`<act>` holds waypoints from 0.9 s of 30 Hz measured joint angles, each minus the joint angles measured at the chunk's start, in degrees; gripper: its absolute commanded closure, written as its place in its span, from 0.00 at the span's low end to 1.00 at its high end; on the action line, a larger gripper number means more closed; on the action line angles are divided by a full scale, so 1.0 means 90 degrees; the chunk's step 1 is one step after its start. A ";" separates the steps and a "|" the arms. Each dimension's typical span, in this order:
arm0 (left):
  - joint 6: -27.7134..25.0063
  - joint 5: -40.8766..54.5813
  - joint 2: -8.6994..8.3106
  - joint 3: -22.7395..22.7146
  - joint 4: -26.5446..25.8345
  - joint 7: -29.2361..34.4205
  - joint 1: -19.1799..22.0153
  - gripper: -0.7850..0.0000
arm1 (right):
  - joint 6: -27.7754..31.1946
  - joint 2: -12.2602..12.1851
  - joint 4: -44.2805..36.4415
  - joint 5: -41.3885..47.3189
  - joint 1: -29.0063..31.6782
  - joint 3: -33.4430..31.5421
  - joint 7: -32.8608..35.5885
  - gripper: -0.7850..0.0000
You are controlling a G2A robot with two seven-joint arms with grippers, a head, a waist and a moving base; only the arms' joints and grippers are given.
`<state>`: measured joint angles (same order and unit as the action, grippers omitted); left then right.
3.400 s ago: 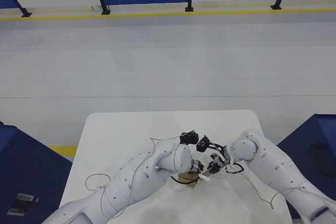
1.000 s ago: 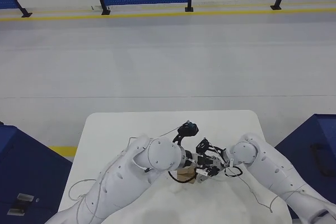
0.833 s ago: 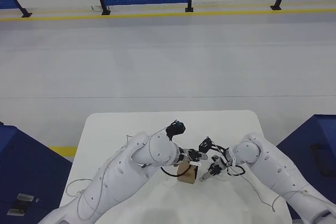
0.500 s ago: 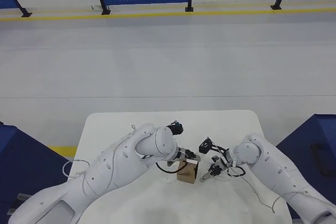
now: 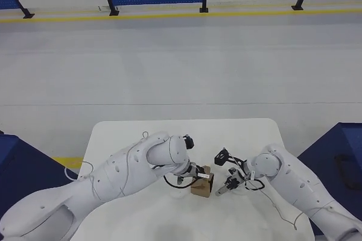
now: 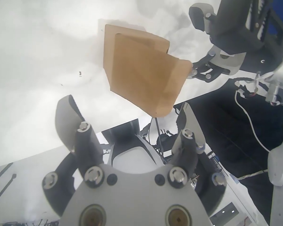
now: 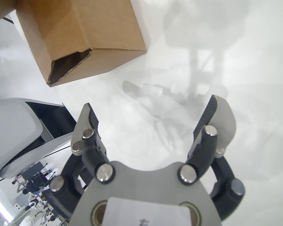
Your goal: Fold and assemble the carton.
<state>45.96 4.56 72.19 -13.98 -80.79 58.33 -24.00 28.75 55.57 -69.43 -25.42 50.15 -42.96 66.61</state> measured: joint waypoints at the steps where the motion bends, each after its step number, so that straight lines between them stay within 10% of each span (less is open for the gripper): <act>1: 0.0066 0.0056 0.0046 0.0105 0.0051 -0.0067 0.0056 0.26 | -0.0007 0.0000 -0.0016 -0.0004 0.0010 0.0001 -0.0003 0.00; 27: 0.1341 -0.0643 0.0896 0.0471 0.0066 -0.1339 -0.0144 0.41 | 0.0152 0.0047 0.0369 -0.0045 -0.0078 0.0044 -0.0135 0.00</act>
<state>58.03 -1.23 80.26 -9.74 -80.19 46.28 -25.30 30.12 55.99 -66.11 -25.82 49.44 -42.57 65.39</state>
